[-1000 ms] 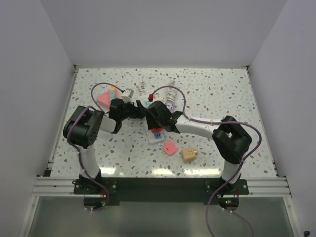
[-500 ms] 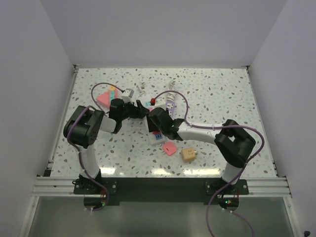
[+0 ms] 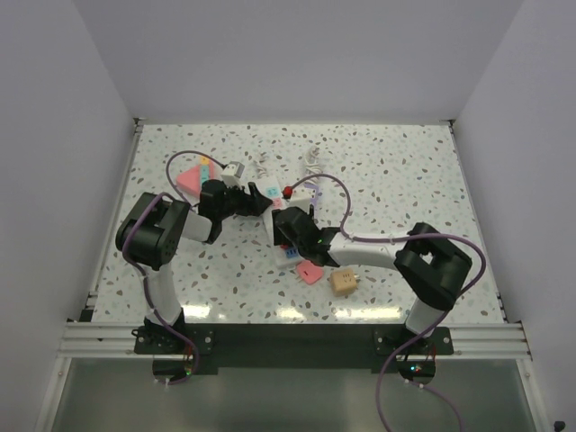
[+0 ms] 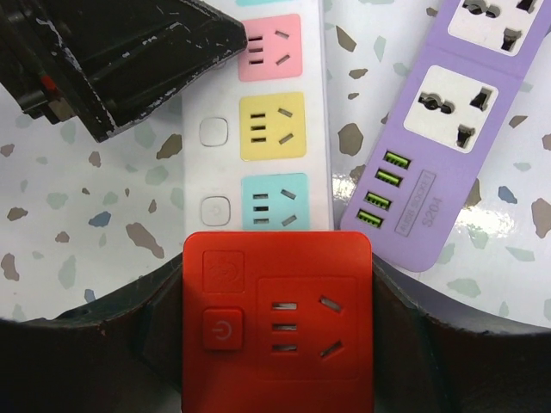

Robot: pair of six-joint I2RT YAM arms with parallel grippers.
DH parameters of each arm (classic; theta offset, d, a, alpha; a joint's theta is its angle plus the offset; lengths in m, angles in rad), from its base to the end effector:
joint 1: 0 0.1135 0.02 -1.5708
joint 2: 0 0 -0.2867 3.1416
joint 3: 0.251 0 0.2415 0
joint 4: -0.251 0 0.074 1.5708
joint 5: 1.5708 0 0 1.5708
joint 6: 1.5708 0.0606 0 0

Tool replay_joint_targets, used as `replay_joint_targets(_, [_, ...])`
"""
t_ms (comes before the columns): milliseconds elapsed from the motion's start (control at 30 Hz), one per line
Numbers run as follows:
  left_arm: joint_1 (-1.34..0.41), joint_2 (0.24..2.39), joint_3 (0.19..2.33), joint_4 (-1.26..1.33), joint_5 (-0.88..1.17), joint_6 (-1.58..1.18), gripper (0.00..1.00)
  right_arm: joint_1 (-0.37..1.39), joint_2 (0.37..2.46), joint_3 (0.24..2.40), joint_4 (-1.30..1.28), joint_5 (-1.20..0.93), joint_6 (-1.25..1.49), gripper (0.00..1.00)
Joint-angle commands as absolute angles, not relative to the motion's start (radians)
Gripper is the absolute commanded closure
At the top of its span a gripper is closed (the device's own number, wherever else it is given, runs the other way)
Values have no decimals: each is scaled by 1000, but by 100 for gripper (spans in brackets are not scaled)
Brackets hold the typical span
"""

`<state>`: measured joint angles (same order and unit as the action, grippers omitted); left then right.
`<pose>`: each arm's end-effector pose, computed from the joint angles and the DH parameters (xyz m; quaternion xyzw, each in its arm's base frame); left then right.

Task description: Insert the plug

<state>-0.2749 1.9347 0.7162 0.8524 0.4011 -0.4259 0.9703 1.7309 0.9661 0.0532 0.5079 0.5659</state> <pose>0.3595 -0.1260 0.1361 0.0516 0.8137 -0.3448 0.4651 0.2346 0.2904 0.1949 -0.0742 0.8831 0.1158 0.4486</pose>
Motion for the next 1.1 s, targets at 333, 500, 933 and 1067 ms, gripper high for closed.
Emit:
replay_joint_targets(333, [-268,1988,700,733,408,-419,22,1002,1822,847,-175,541,670,100])
replay_joint_targets(500, [-268,1968,689,738,410,-419,22,1034,1859,839,-169,569,699,100])
replay_joint_targets(933, [-268,1907,655,730,416,-417,23,1144,1885,770,-143,663,793,100])
replay_joint_targets(1067, [-268,1885,646,732,426,-420,23,1180,1901,755,-149,696,834,100])
